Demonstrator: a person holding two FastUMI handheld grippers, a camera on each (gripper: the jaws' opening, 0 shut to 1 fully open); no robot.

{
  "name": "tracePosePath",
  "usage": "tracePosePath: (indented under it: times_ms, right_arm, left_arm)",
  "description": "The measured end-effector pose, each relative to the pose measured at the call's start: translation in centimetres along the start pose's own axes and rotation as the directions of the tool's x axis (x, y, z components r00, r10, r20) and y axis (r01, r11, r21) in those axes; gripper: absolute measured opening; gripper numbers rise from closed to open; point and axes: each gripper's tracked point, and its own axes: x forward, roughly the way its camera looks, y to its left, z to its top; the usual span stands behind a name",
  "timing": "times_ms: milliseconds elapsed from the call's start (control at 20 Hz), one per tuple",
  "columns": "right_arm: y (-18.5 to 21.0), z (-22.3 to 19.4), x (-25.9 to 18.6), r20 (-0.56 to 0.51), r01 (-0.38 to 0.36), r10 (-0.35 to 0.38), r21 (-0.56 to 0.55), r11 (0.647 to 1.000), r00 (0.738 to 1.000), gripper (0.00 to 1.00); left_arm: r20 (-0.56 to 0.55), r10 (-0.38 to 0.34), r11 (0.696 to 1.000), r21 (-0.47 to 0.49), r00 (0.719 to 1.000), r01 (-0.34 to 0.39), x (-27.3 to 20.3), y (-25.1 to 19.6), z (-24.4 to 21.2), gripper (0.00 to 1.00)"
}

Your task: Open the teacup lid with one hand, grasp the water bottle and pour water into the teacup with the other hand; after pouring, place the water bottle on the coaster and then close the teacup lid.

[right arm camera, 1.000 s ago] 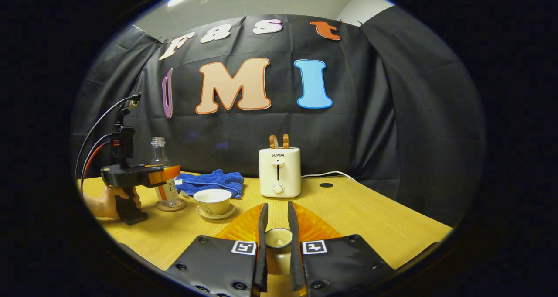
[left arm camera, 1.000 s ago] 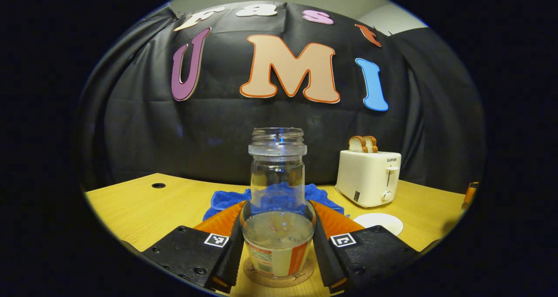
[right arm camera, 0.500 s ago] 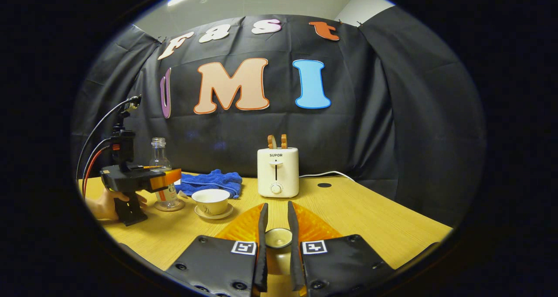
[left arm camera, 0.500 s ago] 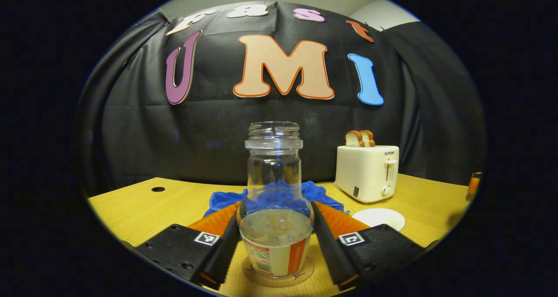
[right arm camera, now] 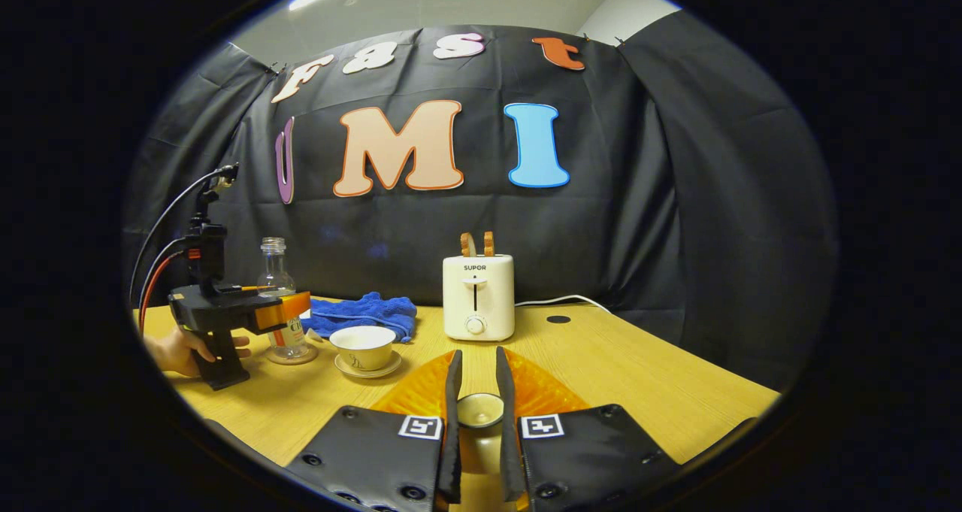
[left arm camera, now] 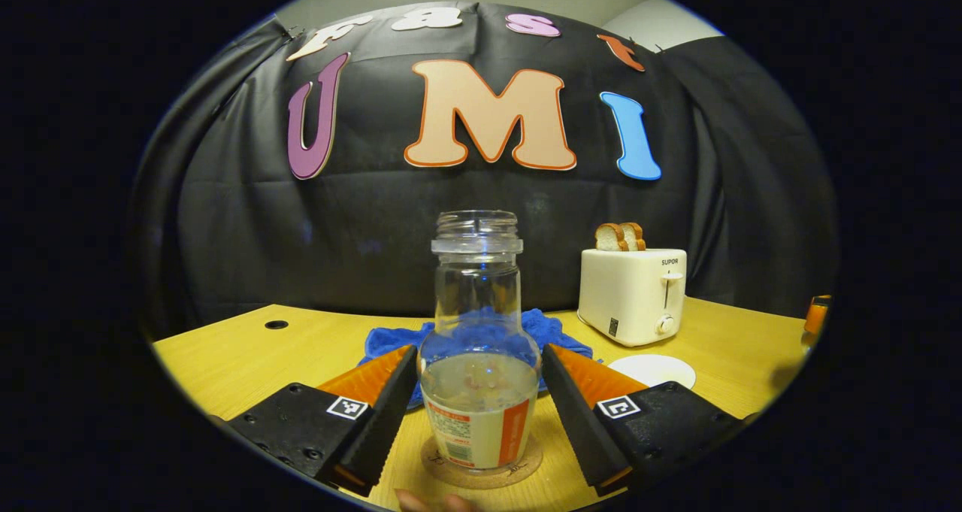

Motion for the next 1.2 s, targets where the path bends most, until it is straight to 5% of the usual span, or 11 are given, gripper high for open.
tracePosePath:
  times_ms: [550, 1000, 1200]
  right_arm:
    - [0.2, 0.0, 0.1, 0.003, 0.0, 0.0, 0.002, 1.0, 1.0, 0.24]
    - [9.8, -0.5, 5.6, -0.006, -0.19, 0.19, 0.008, 0.982, 0.982, 0.24]
    - [12.2, -0.6, 8.7, -0.006, -0.199, 0.199, 0.01, 0.98, 0.98, 0.24]
  left_arm:
    - [0.002, -0.013, 1.0, 0.002, 1.0, 0.013, -9.4, 0.3, 0.3, 0.94]
    - [0.009, -0.036, 0.999, 0.004, 0.999, 0.036, -14.6, 1.9, 0.5, 0.94]
    - [0.009, -0.029, 1.0, 0.005, 1.0, 0.029, -14.6, 2.1, 0.4, 0.94]
